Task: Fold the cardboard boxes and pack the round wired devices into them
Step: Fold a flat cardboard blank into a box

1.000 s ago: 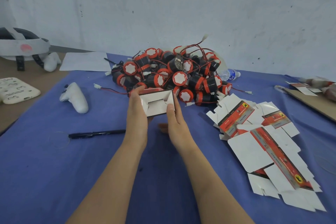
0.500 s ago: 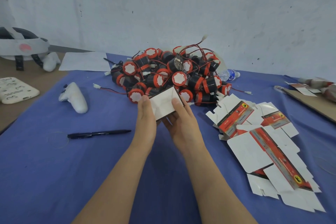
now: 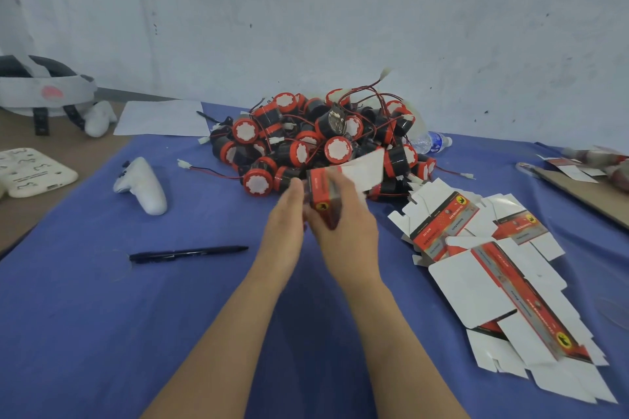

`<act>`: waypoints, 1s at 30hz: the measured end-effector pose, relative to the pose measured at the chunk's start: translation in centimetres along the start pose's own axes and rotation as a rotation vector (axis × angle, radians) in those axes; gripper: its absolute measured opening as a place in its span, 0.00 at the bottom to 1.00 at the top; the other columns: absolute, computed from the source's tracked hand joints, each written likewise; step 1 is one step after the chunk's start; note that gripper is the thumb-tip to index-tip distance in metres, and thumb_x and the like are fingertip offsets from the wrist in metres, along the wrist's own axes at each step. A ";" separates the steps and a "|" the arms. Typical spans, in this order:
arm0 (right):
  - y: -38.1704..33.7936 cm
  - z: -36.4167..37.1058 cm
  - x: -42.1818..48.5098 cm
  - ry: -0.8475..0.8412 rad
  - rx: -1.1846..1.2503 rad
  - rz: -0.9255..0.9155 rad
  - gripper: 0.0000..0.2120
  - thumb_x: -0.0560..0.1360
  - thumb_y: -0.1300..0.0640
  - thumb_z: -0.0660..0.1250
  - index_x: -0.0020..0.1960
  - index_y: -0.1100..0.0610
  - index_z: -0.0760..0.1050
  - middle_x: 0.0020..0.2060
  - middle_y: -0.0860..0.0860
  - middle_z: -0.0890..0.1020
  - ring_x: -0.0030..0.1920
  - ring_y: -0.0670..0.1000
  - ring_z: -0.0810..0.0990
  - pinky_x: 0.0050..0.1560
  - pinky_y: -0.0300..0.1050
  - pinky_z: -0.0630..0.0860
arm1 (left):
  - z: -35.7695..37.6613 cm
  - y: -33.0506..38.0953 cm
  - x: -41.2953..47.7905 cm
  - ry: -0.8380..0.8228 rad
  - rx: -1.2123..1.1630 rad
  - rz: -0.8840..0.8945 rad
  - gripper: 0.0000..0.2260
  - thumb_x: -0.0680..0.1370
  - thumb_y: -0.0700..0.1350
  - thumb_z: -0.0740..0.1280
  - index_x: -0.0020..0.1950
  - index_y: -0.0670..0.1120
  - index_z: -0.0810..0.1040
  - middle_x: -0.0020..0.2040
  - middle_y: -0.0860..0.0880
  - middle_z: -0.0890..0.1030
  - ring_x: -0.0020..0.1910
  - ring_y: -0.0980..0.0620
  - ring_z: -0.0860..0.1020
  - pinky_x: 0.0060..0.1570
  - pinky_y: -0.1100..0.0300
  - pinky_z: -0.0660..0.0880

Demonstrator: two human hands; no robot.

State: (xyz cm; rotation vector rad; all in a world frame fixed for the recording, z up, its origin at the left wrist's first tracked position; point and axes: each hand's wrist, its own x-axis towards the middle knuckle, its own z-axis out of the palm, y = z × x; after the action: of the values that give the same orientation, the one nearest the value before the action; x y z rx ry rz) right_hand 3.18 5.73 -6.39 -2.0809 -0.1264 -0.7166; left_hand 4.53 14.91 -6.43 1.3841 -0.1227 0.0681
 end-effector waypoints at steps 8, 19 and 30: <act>0.2 1.0 -0.3 -0.365 -0.406 -0.067 0.43 0.74 0.59 0.66 0.77 0.42 0.42 0.63 0.58 0.72 0.59 0.59 0.74 0.39 0.47 0.75 | -1.2 -0.6 0.7 0.038 0.190 -0.277 0.19 0.79 0.62 0.58 0.58 0.49 0.73 0.51 0.47 0.81 0.49 0.49 0.80 0.48 0.52 0.79; 0.1 -0.5 0.3 0.104 0.129 -0.079 0.19 0.75 0.59 0.59 0.66 0.49 0.71 0.45 0.38 0.79 0.46 0.36 0.76 0.42 0.25 0.70 | -2.2 -0.7 1.2 0.203 -0.046 -0.242 0.09 0.81 0.43 0.58 0.61 0.45 0.70 0.54 0.46 0.78 0.49 0.51 0.79 0.39 0.58 0.78; 2.6 -0.4 1.0 -0.174 0.359 0.393 0.08 0.79 0.60 0.60 0.53 0.48 0.72 0.46 0.46 0.80 0.47 0.47 0.80 0.43 0.40 0.78 | -1.8 -0.5 0.7 0.056 0.060 -0.153 0.11 0.79 0.39 0.61 0.59 0.49 0.75 0.52 0.48 0.80 0.48 0.49 0.81 0.40 0.57 0.81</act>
State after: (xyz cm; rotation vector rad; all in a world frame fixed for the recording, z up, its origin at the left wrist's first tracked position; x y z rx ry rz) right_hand 4.71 3.75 -7.60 -1.7466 0.0546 -0.2506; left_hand 5.39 16.52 -7.19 1.4459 0.0326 -0.0173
